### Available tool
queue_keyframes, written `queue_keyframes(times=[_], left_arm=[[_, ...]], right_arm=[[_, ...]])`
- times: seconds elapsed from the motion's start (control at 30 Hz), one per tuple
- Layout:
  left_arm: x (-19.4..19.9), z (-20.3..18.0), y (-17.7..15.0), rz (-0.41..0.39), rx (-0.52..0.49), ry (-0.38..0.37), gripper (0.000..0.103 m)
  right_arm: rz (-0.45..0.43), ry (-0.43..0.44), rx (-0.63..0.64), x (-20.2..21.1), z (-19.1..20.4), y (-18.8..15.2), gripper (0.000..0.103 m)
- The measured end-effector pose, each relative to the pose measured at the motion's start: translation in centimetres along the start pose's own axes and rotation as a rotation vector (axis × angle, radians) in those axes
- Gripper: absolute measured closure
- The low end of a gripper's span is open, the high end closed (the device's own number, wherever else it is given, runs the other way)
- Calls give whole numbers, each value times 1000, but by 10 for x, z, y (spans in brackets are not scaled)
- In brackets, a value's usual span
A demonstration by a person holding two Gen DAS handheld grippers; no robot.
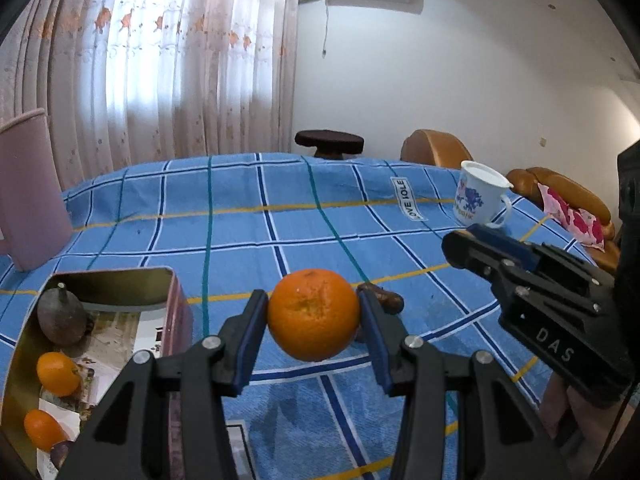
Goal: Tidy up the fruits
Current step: 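Carry the yellow-brown fruit with the right gripper while the left gripper grasps and lifts an orange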
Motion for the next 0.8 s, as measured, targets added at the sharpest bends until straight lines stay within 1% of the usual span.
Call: queue_keyframes(times=[0.4, 0.8], left_arm=[[19, -2, 4, -88, -28, 28, 55], [34, 4, 3, -136, -19, 37, 55]], right_arm=[[-57, 0, 27, 14, 6, 2, 74], [-113, 21, 51, 34, 17, -1, 74]])
Point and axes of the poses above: each gripper's, at about its wrist camera, not at the fingertips, and x roughly against the way its jaws point, z to its left, y to its top, the point moved 8 cm from there along -x, roughly the way its jaws point, and after that the axes turned 2 degrees about -y, right-handed, at the moved point
